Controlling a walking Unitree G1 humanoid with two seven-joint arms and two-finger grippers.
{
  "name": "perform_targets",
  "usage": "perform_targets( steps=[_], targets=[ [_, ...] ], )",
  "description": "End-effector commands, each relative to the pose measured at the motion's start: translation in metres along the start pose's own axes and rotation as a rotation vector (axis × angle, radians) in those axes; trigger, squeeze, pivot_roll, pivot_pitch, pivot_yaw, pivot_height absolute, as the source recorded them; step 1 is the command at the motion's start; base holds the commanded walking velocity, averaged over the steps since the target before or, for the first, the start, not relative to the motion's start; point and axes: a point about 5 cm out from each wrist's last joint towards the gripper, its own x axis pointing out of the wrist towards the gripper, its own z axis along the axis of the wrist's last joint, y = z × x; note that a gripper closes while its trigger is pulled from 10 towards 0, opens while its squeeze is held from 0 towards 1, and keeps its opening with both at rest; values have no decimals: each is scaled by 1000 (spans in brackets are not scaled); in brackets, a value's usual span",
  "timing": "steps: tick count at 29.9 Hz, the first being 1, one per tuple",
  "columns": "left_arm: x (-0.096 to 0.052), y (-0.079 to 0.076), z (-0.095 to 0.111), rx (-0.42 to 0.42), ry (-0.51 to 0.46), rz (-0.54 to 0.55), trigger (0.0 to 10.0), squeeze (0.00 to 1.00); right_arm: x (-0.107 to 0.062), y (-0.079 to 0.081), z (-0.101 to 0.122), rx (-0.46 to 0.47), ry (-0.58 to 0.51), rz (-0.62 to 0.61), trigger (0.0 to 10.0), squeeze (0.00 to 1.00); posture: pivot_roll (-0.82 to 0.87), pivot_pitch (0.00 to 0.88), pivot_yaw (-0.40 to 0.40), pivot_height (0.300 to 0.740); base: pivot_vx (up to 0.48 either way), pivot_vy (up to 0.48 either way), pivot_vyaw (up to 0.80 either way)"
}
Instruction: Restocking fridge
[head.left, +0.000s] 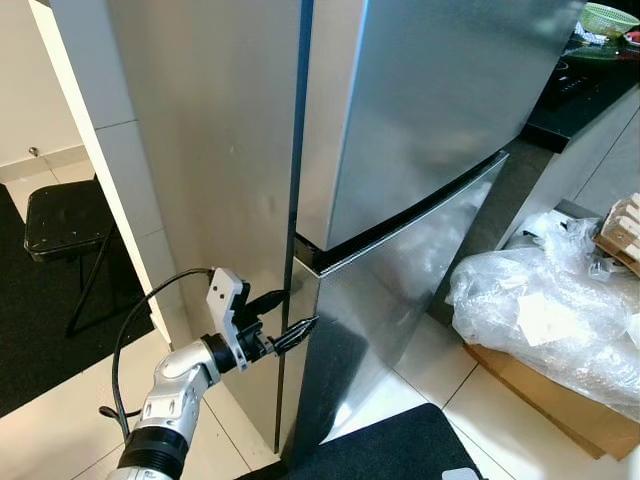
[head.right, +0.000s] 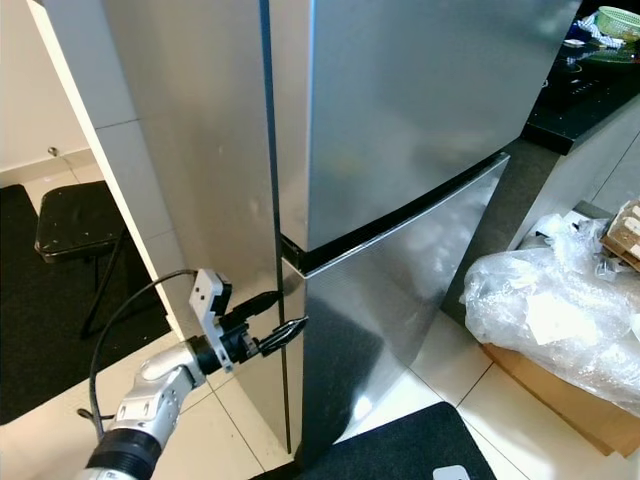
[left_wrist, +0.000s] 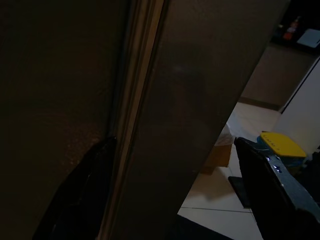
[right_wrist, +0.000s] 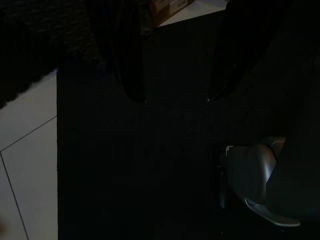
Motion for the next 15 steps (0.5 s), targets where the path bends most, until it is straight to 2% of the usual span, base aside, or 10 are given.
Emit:
perform_targets(
  steps=[1,5,8,9,10,12,15],
  targets=[
    [-14,18,5,27,7,109,10000,0,0,1,-2,3,5,1,10000,0,71,0,-34,740,0,0,0],
    [-24,29,-1,28,60,192,10000,0,0,2,-3,4,6,1,10000,0,72,0,-34,740,0,0,0],
    [-50,45,-31,16,258,392,10000,0,0,3,-4,5,9,3,10000,0,75,0,-28,740,0,0,0],
    [-50,45,-31,16,258,392,10000,0,0,3,-4,5,9,3,10000,0,75,0,-28,740,0,0,0],
    [-56,48,-37,16,293,448,10000,0,0,3,-4,5,9,4,10000,0,75,0,-28,740,0,0,0],
    [-71,51,-52,-31,357,556,10000,0,0,3,-4,5,9,5,10000,0,76,0,-28,740,0,0,0],
    [-83,50,-64,-84,396,619,10000,0,0,4,-4,4,8,6,10000,0,76,0,-28,740,0,0,0]
  ],
)
